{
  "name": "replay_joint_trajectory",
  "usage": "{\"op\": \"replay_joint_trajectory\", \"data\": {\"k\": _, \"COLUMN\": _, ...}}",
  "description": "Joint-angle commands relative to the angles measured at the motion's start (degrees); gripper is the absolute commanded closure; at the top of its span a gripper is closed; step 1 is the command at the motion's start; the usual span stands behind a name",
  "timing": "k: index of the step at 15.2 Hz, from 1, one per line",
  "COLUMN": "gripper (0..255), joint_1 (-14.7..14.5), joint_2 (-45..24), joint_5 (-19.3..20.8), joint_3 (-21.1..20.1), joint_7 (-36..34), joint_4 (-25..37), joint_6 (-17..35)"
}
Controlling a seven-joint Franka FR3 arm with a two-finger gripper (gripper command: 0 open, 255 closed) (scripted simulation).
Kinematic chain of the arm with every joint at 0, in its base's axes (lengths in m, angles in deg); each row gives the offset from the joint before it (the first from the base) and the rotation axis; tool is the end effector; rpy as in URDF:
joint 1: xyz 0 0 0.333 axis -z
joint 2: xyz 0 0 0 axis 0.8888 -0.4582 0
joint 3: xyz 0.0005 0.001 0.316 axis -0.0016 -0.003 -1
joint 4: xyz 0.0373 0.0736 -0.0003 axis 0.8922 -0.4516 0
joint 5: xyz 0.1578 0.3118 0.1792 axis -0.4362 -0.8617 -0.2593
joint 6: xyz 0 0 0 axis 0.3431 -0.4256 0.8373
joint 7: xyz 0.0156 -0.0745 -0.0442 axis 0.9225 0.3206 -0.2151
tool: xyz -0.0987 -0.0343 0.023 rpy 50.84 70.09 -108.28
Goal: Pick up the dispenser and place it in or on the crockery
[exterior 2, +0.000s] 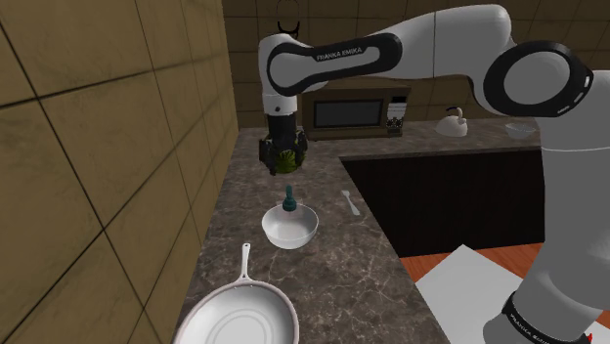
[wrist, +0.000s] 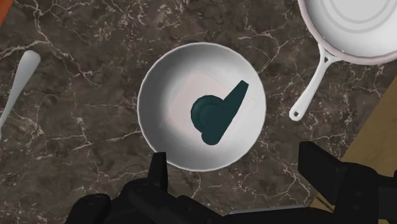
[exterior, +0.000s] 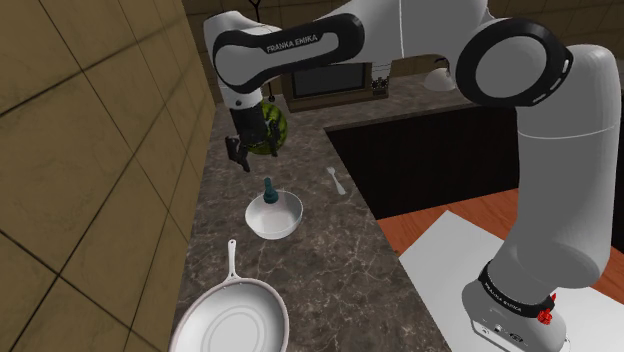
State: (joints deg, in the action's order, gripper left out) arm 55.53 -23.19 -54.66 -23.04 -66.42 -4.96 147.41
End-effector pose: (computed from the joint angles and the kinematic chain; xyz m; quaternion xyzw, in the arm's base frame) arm 0.5970 0.2915 0.4836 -0.9965 -0.0617 0.0560 0.0085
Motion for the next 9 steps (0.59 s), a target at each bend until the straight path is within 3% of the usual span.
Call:
{"op": "replay_joint_trajectory", "data": {"k": 1, "gripper": 0, "joint_1": -0.4, "joint_2": -0.6, "joint_5": 0.2, "joint_3": 0.0, "joint_7": -0.1, "joint_4": 4.5, "joint_6": -4.0}}
{"op": "replay_joint_trajectory", "data": {"k": 2, "gripper": 0, "joint_1": -0.7, "joint_2": -1.1, "joint_5": 0.3, "joint_3": 0.0, "joint_7": -0.1, "joint_4": 6.8, "joint_6": -5.7}}
{"op": "replay_joint_trajectory", "data": {"k": 9, "gripper": 0, "joint_1": -0.7, "joint_2": -1.1, "joint_5": 0.3, "joint_3": 0.0, "joint_7": -0.1, "joint_4": 6.8, "joint_6": -5.7}}
